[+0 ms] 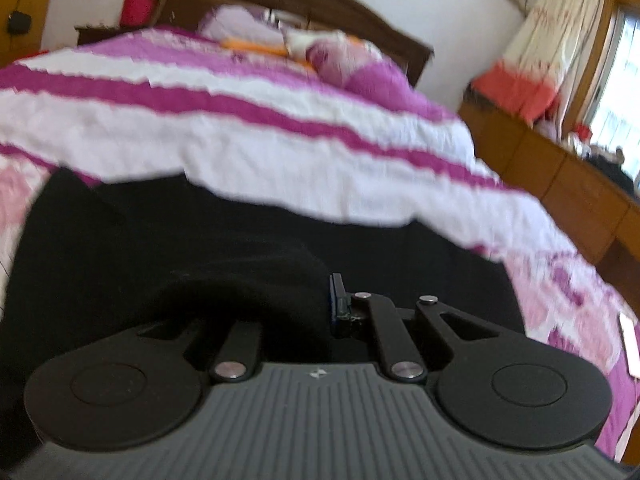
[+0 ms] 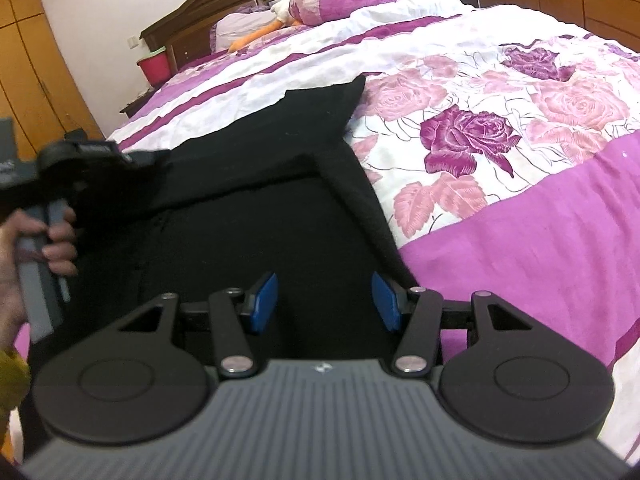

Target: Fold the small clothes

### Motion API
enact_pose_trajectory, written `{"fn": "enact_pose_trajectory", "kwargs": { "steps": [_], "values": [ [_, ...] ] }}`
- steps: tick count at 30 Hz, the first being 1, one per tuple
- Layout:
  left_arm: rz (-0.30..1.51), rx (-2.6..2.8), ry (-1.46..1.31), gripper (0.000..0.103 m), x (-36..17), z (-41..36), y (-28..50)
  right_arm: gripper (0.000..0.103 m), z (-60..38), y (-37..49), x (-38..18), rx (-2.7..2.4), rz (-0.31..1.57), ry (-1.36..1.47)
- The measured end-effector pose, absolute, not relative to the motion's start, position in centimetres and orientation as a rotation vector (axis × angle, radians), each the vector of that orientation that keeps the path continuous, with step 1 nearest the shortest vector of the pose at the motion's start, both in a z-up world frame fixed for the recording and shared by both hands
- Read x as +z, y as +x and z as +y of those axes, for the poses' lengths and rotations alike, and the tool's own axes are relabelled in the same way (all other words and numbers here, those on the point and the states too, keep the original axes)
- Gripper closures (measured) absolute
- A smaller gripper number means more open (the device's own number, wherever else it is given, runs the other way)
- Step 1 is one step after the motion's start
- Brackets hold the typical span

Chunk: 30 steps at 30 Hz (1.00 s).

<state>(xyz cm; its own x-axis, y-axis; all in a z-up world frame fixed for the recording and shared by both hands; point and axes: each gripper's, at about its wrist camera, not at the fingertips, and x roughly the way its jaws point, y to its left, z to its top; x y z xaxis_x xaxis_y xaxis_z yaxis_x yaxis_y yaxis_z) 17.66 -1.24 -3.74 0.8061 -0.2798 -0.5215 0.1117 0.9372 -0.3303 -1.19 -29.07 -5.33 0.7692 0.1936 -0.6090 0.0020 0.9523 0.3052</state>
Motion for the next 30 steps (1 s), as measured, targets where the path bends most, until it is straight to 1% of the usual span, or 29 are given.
{"fn": "enact_pose_trajectory", "kwargs": {
  "steps": [3, 4, 5, 7, 8, 10, 12, 19, 23, 30],
  "values": [
    [0.653, -0.201, -0.285, 0.090, -5.1, -1.4, 17.6, 0.049, -29.2, -1.0, -5.6, 0.107, 0.688, 0.300],
    [0.655, -0.202, -0.285, 0.086, -5.3, -1.4, 17.4, 0.049, -29.2, -1.0, -5.6, 0.106, 0.688, 0.300],
    [0.655, -0.209, -0.283, 0.084, -5.3, -1.2, 17.2, 0.049, -29.2, -1.0, -5.7, 0.107, 0.687, 0.299],
    [0.660, -0.218, -0.278, 0.073, -5.3, -1.1, 16.9, 0.049, -29.1, -1.0, -5.7, 0.106, 0.687, 0.298],
    [0.662, -0.219, -0.272, 0.070, -5.0, -1.0, 16.4, 0.049, -29.1, -1.0, -5.7, 0.105, 0.687, 0.297],
    [0.665, -0.216, -0.249, 0.057, -4.6, -1.0, 15.7, 0.049, -29.0, -1.0, -5.7, 0.102, 0.688, 0.292],
    [0.672, -0.206, -0.222, 0.054, -4.0, -1.0, 14.7, 0.049, -28.9, -1.0, -5.5, 0.098, 0.689, 0.284],
    [0.721, -0.165, -0.162, 0.051, -2.4, 1.2, 10.7, 0.048, -27.9, -1.1, -4.5, 0.094, 0.690, 0.256],
    [0.717, -0.095, -0.115, 0.050, -1.7, 3.5, 7.9, 0.048, -26.5, -0.8, -3.6, 0.125, 0.681, 0.225],
    [0.692, 0.045, -0.119, 0.050, -1.8, 8.3, 4.7, 0.048, -21.9, 1.1, -1.4, 0.227, 0.656, 0.169]
  ]
}}
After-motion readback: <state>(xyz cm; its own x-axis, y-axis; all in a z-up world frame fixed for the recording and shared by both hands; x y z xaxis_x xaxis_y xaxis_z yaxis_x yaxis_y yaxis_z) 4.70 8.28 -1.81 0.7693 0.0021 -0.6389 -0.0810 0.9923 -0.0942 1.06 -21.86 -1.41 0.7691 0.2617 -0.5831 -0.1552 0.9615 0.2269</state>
